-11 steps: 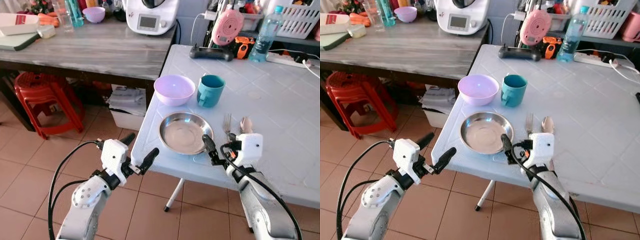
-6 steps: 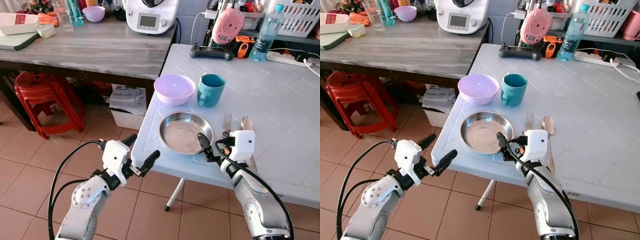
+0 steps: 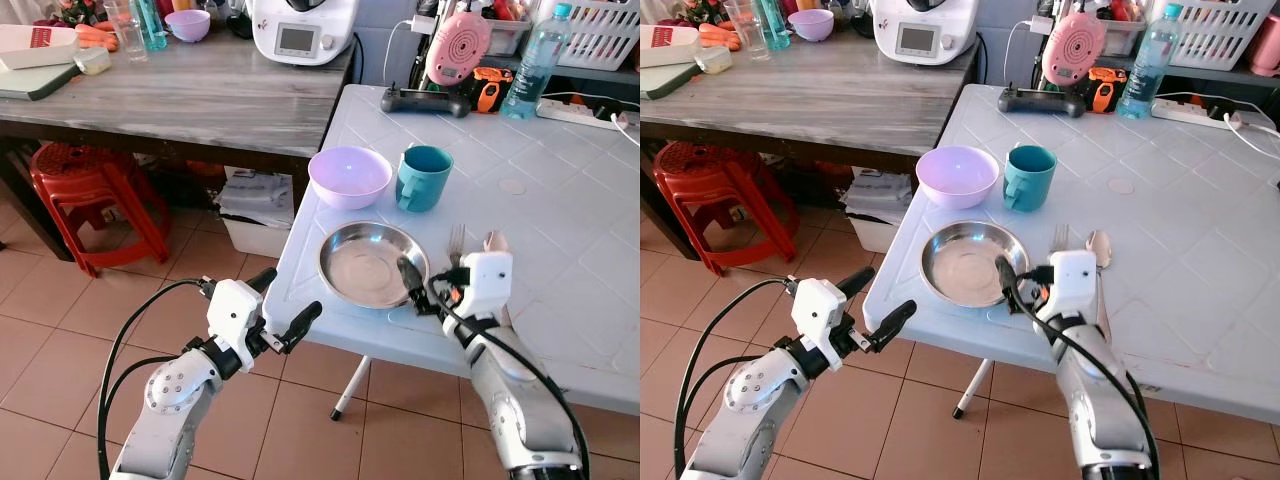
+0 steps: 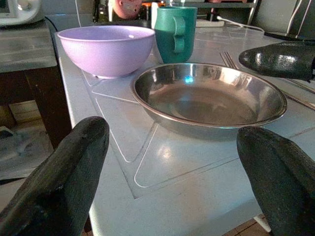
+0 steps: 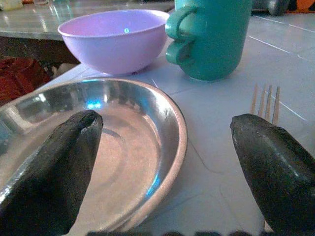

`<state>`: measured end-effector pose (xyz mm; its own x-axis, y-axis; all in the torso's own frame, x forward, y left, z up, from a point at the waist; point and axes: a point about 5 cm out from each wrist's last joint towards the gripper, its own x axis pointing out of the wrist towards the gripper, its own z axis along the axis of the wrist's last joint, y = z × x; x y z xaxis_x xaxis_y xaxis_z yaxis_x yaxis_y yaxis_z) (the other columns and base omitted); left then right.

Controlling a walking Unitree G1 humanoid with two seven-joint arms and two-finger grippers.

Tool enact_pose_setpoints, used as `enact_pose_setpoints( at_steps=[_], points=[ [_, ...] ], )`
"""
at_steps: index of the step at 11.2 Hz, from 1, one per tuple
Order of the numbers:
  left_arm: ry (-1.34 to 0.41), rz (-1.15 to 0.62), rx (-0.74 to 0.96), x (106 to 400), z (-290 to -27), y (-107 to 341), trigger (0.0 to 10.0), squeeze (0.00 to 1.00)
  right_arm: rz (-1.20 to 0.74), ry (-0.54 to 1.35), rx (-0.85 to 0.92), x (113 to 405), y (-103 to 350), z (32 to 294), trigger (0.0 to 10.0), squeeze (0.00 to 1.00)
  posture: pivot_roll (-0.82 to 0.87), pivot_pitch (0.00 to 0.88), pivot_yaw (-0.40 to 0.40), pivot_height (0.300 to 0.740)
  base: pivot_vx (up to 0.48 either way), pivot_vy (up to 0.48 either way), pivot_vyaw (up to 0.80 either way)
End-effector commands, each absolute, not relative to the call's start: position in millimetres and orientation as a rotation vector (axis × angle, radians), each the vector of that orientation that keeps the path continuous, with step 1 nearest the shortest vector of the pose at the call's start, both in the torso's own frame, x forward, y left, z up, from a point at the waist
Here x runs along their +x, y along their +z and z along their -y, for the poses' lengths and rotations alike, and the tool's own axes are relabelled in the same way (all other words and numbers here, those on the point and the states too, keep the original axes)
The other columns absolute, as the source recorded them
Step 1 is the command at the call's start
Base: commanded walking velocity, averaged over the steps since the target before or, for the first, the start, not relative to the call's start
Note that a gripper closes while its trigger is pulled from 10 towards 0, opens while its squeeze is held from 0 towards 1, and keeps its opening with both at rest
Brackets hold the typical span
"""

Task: Setting the table

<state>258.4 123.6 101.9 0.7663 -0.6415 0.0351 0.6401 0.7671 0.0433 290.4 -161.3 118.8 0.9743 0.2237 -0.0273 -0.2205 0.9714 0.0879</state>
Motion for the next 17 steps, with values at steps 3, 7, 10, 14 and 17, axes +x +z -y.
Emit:
enact_pose_setpoints(
  at_steps=[3, 7, 10, 14, 17],
  points=[
    [-0.700, 0.053, 0.057, 259.5, -121.6, 100.6, 10.0, 0.00, -0.053, 0.258, 0.150, 288.5, 116.3, 157.6, 10.0, 0.00, 0.03, 0.105, 0.009, 0.740, 0.000, 0.000, 0.00],
    [-0.708, 0.054, 0.056, 261.2, -119.7, 100.9, 10.0, 0.00, -0.128, 0.249, 0.189, 293.6, 103.4, 154.8, 10.0, 0.00, 0.03, 0.105, 0.008, 0.740, 0.000, 0.000, 0.00],
    [-0.709, 0.060, 0.057, 261.7, -117.9, 102.0, 10.0, 0.00, -0.172, 0.237, 0.180, 298.1, 93.9, 154.0, 10.0, 0.00, 0.04, 0.107, 0.011, 0.740, 0.000, 0.000, 0.00],
    [-0.723, 0.047, 0.071, 261.5, -119.4, 98.2, 10.0, 0.00, -0.179, 0.258, 0.191, 307.9, 96.0, 147.4, 10.0, 0.00, 0.04, 0.109, 0.013, 0.740, 0.000, 0.000, 0.00],
    [-0.716, 0.048, 0.076, 261.8, -121.0, 97.8, 10.0, 0.00, -0.152, 0.255, 0.232, 311.4, 105.6, 145.4, 10.0, 0.00, 0.04, 0.107, 0.013, 0.740, 0.000, 0.000, 0.00]
  ],
)
